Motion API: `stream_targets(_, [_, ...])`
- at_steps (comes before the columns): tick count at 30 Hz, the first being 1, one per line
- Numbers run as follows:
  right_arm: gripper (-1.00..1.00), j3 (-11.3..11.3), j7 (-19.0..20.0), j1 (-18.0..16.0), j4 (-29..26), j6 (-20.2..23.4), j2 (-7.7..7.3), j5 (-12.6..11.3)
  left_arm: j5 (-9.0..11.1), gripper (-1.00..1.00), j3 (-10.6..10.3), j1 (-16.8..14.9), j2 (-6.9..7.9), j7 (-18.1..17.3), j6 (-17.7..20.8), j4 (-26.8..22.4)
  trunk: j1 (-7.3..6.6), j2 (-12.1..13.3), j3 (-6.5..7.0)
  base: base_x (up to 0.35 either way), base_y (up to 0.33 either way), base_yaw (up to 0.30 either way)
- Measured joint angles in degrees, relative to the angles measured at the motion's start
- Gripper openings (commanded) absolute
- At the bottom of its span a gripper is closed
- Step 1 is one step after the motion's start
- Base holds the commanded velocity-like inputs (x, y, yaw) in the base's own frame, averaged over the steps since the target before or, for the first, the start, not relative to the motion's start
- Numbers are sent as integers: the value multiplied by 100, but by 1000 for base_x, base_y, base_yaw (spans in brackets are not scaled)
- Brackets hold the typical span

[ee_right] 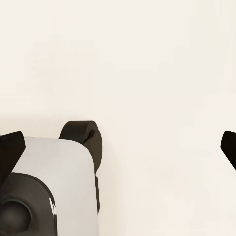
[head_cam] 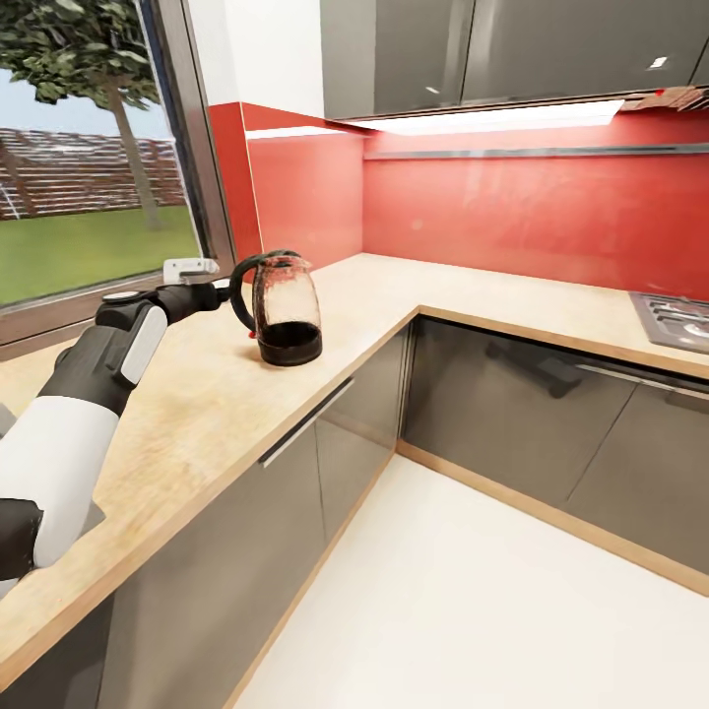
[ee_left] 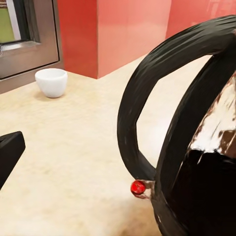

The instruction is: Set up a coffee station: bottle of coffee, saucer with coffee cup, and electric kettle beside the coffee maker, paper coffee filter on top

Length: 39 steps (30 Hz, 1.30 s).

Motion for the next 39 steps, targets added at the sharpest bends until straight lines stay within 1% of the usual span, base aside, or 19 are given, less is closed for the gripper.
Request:
stream_targets(8, [100,0,2,-1,0,0,0,0,-19,100,0,0,23,17,-3,9,0,0,0,0,0,0])
stream_targets(11, [100,0,0,-1,0,0,0,0,-69,100,0,0,29,18,-3,11,0,0,0,0,0,0])
stream_targets(14, [100,1,1,0,0,0,0,0,-173,100,-4,0,32,24,-7,26,0,0,0,0,0,0])
stream_targets(15, [100,1,0,0,0,0,2,0,-231,100,-8,0,29,25,-56,82,0,0,0,0,0,0])
stream_targets(20, [100,0,1,0,0,0,0,0,-313,100,-19,0,26,25,-261,257,0,0,0,0,0,0])
stream_targets(30, [100,0,-1,0,0,0,0,0,-337,100,-23,0,24,25,-381,431,0,0,0,0,0,0])
stream_targets(36, [100,0,-1,0,0,0,0,0,-347,100,-23,0,24,31,-677,503,0,0,0,0,0,0])
stream_targets(39, [100,0,-1,0,0,0,0,0,-348,100,-22,0,24,31,-722,552,0,0,0,0,0,0])
